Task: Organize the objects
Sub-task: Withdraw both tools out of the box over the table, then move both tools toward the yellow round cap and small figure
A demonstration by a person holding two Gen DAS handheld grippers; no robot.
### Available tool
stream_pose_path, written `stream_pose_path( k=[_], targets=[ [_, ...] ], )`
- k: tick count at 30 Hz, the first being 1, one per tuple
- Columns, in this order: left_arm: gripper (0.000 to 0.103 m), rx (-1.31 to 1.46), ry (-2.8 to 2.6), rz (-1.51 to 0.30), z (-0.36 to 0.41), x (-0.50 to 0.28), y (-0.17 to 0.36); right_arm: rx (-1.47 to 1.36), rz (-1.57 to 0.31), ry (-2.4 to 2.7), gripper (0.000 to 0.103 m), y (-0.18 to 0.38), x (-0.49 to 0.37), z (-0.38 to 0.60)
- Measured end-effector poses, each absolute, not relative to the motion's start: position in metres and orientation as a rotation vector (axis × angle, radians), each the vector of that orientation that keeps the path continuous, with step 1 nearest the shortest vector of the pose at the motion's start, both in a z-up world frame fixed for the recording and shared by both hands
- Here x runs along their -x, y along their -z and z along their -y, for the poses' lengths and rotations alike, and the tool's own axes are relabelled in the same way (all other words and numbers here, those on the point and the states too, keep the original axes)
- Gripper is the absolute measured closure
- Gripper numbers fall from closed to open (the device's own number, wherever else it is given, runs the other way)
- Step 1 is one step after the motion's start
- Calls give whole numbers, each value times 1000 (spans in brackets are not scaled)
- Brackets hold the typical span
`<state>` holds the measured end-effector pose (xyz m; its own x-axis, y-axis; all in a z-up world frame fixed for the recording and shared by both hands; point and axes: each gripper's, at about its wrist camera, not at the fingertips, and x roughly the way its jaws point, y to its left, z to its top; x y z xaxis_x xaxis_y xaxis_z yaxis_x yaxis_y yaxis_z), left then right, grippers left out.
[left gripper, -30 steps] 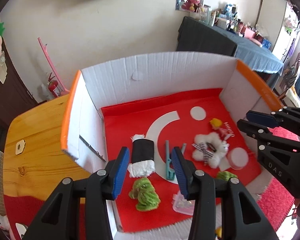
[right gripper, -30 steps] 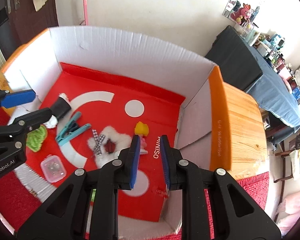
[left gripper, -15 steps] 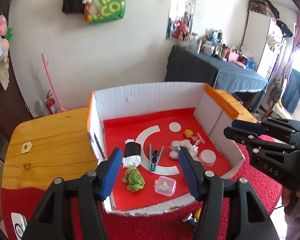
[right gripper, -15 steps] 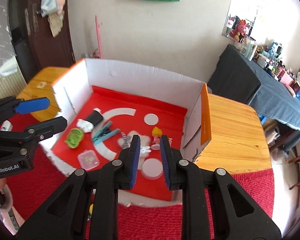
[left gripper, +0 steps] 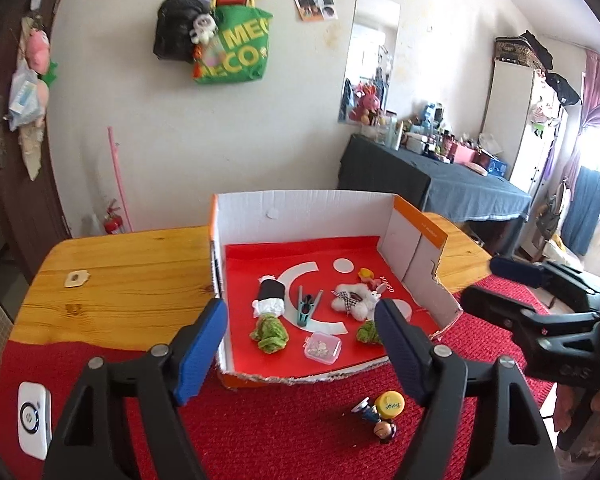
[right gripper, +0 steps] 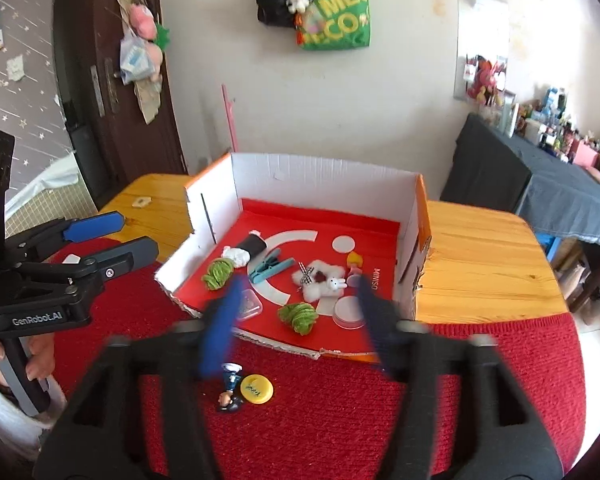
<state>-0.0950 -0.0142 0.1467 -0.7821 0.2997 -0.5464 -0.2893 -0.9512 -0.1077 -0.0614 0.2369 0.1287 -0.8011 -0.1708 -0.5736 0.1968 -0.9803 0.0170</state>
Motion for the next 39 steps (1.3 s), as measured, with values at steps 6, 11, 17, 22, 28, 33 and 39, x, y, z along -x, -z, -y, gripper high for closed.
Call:
stream_pose_path(
  k=[6, 11, 17, 22, 28, 33, 39],
  targets=[
    [6, 800, -2753, 79, 16, 74, -134, -788, -94, 2902, 31, -119, 31, -236],
    [4, 829, -2785, 92, 12, 66, -118, -742, -119, 2990, 18, -100, 14, -239],
    [0, 881, -2803, 108, 8, 57, -94, -810, -24, 2986, 17, -70, 11, -253],
    [0, 975, -2760, 113, 2, 52, -69, -909, 40, 2969, 15, -47, 11, -264],
    [0, 1087, -2719, 116, -2, 53, -40, -982, 54, 2963, 15, -29, 7, -270],
    [0, 1114, -2711, 107, -5, 55, -33, -1006, 38, 2958, 15, -24, 7, -270],
    [0, 1142, -2659, 134, -11, 58, -31, -1023, 64, 2961, 15, -22, 9, -275]
  ],
)
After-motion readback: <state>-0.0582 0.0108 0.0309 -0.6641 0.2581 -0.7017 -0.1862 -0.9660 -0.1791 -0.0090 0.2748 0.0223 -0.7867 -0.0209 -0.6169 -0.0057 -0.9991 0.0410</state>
